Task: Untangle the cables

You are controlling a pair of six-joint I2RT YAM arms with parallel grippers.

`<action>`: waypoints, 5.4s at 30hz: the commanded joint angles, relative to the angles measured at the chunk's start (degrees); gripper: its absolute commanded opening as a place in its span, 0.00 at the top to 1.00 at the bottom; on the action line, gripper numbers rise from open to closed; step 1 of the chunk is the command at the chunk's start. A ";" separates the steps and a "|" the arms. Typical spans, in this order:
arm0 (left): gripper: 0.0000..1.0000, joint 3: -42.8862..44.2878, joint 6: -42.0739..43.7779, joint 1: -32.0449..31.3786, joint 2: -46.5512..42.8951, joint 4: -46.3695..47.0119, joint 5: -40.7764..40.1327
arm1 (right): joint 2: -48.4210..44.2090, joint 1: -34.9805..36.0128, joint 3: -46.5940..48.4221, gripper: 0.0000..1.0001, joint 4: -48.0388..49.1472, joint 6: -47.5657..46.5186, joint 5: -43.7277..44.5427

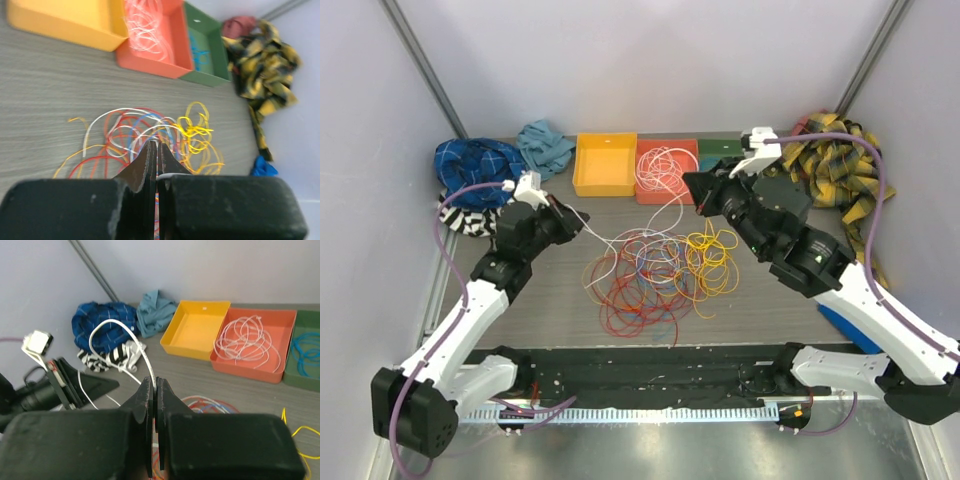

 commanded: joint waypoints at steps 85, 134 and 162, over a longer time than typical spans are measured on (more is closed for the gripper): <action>1.00 34.18 8.57 -12.90 10.03 -21.43 8.59 | 15.78 13.59 -20.32 0.32 24.63 1.38 -6.10; 0.00 9.58 4.88 -13.43 -12.12 -30.57 -20.85 | 14.18 -3.18 9.42 0.99 11.72 -2.14 -1.07; 0.00 -0.27 0.66 -13.34 -17.05 -32.15 -16.28 | 60.86 -22.71 61.68 0.99 6.71 -0.38 -9.77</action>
